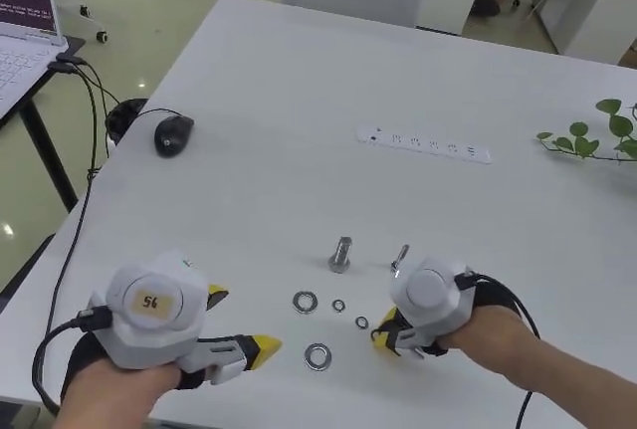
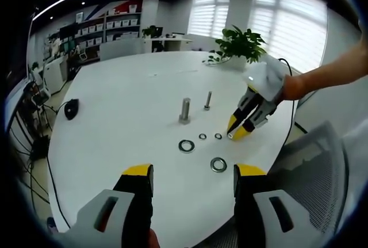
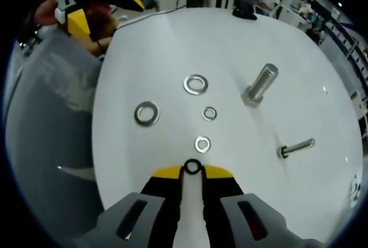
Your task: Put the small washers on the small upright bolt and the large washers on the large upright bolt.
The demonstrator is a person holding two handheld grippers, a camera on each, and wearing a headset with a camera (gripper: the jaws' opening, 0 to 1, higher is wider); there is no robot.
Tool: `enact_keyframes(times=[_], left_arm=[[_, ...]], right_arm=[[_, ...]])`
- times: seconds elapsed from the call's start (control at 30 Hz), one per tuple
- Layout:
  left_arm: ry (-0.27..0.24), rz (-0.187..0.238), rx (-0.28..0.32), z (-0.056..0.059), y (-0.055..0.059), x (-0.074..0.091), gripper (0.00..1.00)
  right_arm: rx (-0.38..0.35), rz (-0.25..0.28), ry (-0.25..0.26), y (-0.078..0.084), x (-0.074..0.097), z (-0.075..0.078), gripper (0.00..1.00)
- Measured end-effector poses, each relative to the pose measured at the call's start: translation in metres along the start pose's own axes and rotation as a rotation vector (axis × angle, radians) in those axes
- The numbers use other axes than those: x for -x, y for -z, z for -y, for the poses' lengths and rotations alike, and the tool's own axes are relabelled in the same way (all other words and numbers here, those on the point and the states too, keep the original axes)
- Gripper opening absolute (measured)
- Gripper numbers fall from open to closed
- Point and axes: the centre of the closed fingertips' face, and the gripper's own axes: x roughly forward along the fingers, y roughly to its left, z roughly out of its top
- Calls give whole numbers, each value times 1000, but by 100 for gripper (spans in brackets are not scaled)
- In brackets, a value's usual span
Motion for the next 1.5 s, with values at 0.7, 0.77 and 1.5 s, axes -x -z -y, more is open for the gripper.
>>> enact_keyframes(times=[0.7,0.77,1.5], left_arm=[[5,3,-13,1,-5,-2,56],[5,3,-11,1,-5,-2,56],[-14,-1,5,-6,-1,2,56]], right_arm=[[-80,71,132,-6,48,67,13],[-78,73,144,-8,53,76,13],[-51,70,176,-30,65,126,13]])
